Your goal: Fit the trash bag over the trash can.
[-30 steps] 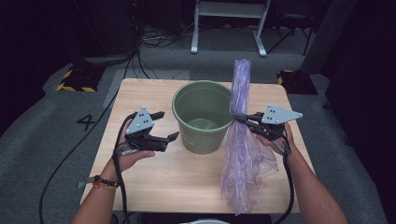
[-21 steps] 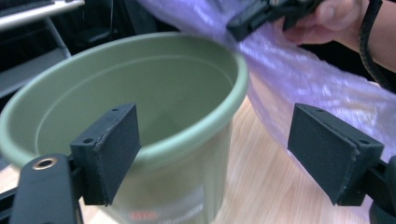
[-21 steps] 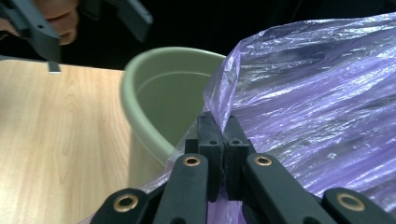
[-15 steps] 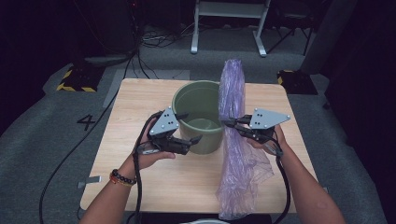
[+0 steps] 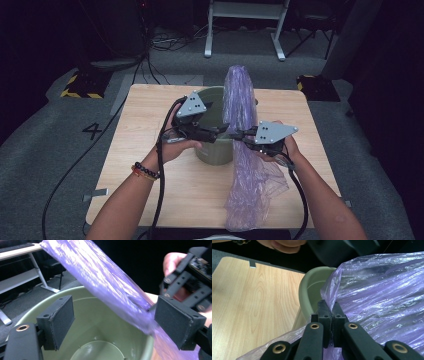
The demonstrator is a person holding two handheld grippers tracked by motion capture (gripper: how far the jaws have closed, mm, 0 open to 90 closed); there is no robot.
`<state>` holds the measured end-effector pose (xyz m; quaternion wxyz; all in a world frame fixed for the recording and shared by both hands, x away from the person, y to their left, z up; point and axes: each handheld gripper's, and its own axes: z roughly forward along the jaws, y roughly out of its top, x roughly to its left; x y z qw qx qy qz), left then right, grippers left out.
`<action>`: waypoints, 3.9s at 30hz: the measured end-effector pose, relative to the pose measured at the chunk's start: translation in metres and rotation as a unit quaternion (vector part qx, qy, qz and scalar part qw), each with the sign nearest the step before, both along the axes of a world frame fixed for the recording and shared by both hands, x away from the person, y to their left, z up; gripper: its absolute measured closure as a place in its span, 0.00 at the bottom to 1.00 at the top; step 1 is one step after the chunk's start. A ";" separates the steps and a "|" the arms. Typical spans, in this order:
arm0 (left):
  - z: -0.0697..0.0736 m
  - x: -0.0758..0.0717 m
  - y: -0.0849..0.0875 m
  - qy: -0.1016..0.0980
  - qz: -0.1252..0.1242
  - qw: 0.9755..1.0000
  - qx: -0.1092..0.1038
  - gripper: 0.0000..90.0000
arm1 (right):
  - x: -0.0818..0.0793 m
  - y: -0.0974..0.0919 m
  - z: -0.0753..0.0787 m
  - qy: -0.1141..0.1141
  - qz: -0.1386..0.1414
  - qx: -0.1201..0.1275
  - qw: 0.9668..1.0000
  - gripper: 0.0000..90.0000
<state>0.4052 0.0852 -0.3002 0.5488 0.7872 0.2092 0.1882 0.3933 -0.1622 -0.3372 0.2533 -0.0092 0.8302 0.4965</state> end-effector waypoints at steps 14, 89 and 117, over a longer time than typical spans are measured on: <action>0.002 0.020 -0.016 0.018 0.001 1.000 0.014 0.64 | -0.005 0.005 0.001 -0.013 0.003 -0.012 1.000 0.98; -0.027 0.071 -0.008 0.052 0.088 0.974 0.202 0.93 | 0.031 -0.013 0.018 0.096 -0.107 -0.016 0.989 0.99; -0.011 0.001 -0.029 -0.013 -0.126 0.986 0.113 0.36 | 0.056 -0.011 0.008 0.130 -0.167 -0.005 0.977 0.99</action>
